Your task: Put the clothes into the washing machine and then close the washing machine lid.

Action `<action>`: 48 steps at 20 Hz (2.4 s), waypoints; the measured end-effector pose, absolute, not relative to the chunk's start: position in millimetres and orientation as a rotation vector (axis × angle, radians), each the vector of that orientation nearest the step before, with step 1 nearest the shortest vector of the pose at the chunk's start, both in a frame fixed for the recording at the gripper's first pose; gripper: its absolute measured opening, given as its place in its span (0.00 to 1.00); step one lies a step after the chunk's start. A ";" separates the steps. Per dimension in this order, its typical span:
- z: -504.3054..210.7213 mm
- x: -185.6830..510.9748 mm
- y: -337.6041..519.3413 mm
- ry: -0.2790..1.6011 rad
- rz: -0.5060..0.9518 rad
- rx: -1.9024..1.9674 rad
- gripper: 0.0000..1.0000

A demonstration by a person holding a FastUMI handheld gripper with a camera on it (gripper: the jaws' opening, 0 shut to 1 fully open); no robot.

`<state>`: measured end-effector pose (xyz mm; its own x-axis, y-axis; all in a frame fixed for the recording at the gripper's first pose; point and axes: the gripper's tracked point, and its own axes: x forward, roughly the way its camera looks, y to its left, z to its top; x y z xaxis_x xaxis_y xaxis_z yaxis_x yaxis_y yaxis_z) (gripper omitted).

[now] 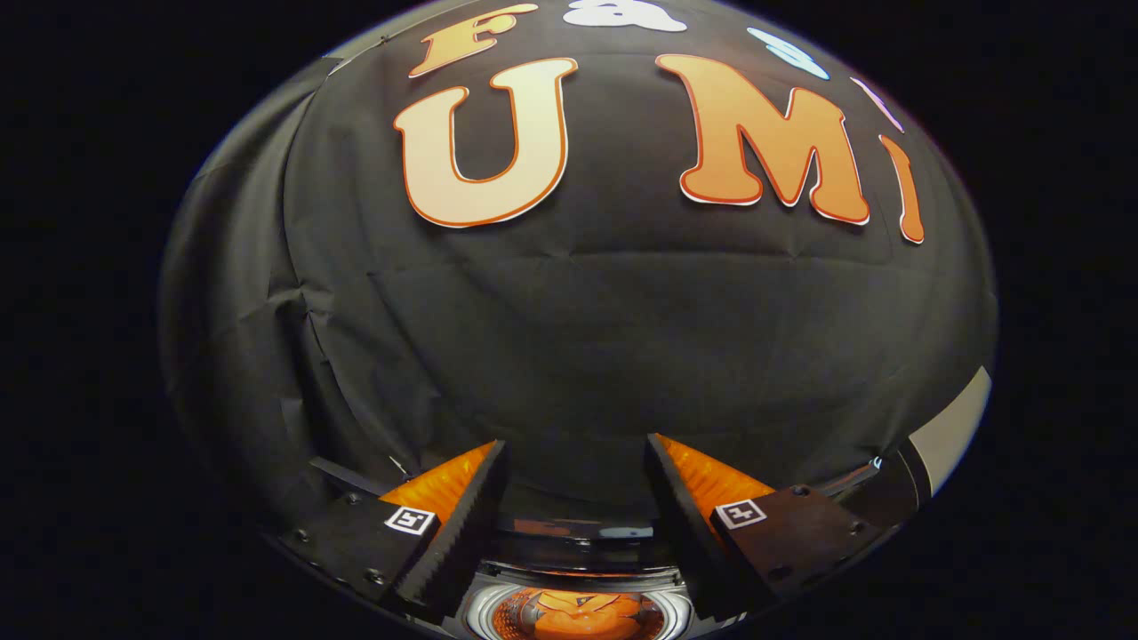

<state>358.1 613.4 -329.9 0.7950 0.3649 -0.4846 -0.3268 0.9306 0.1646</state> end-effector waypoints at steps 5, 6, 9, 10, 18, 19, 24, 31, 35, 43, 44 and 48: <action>-327.3 332.8 607.8 0.524 0.375 0.072 0.98; -326.8 327.8 605.7 0.524 0.372 0.071 0.98; -326.2 308.2 601.3 0.524 0.362 0.072 0.98; -327.4 301.5 600.3 0.528 0.360 0.071 0.98; -336.4 253.9 591.0 0.533 0.352 0.064 0.98; -339.0 245.3 588.4 0.537 0.351 0.065 0.98; -396.7 185.6 573.5 0.618 0.301 0.032 0.97; -509.7 77.9 547.6 0.771 0.255 0.119 1.00; -474.4 93.6 549.4 0.682 0.277 0.086 1.00; -322.5 126.4 555.8 0.431 0.313 0.124 1.00; -302.1 128.0 548.3 0.401 0.308 0.132 1.00; -231.8 131.7 520.0 0.275 0.288 0.171 0.99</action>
